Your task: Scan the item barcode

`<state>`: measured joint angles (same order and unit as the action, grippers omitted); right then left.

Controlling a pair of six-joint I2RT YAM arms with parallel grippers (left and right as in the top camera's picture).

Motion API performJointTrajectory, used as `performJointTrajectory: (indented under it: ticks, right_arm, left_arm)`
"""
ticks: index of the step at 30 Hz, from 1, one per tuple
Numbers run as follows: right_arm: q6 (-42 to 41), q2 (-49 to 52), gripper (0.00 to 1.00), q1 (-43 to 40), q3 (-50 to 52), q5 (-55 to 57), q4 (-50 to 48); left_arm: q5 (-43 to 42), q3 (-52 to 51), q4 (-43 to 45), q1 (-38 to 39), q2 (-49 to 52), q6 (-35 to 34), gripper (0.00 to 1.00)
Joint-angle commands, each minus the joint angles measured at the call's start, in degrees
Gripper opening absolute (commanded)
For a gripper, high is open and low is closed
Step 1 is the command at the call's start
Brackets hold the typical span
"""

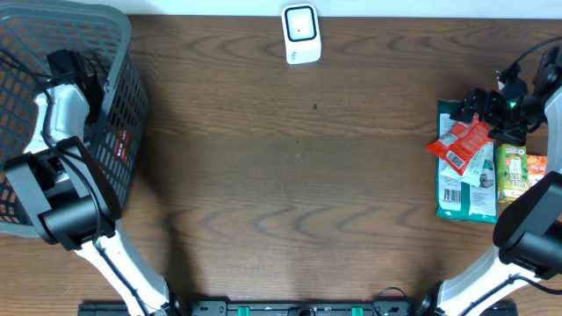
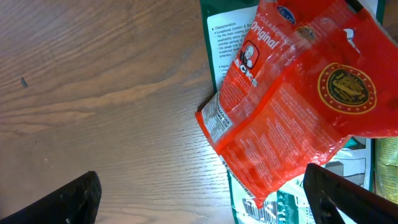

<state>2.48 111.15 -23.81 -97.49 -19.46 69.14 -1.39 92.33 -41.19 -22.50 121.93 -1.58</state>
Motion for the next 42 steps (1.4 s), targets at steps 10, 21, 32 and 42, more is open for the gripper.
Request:
performJointTrajectory:
  ticks: [10,21,32,42]
  right_arm:
    - [-0.31,-0.66,0.99,-0.13,-1.01,0.15,0.0]
    - [-0.31,-0.66,0.99,-0.15,-1.01,0.15,-0.02]
    - [-0.31,-0.66,0.99,-0.15,-1.01,0.15,-0.02]
    - [-0.31,-0.66,0.99,-0.15,-1.01,0.15,-0.04]
  left_arm:
    - [8.04,-0.15,-1.44,-4.46,-2.89,-9.49,0.72]
    - [-1.01,-1.49,-5.03,-4.31,-6.14,-9.57,0.7]
    - [-0.92,-11.47,2.86,-2.12,-6.1,-9.94,0.56]
    - [5.29,-15.74,7.69,-2.08,-6.64,-11.87,0.07]
